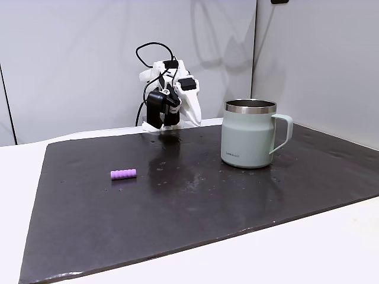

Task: Grasp a pengrip and put it in the cup.

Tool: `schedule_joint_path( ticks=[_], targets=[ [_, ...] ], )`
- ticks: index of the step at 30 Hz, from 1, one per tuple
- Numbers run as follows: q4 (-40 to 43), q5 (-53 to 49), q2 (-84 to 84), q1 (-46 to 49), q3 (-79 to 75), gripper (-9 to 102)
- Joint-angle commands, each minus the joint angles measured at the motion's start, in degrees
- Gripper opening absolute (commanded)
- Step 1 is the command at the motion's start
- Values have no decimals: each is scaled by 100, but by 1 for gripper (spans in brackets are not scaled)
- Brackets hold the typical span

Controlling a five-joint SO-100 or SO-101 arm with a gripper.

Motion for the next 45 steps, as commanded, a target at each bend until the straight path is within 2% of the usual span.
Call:
schedule_joint_path(
  ticks=[1, 6, 10, 15, 22, 28, 36, 40, 45],
  targets=[
    [-237, 26, 70, 35, 105, 0],
    [-237, -299, 9, -79, -835, 0],
    [105, -316, -1257, -325, -2540, 0],
    [483, -211, -2751, -193, -4544, 0],
    [1459, -334, -4430, 519, -6926, 0],
    [2584, -1116, -5950, 1248, -8657, 0],
    [3516, -1740, -7752, 1986, -10345, 10],
    [4113, -1978, -8798, 2250, -11391, 19],
    [4430, -2004, -10143, 2689, -12454, 29]
  ],
)
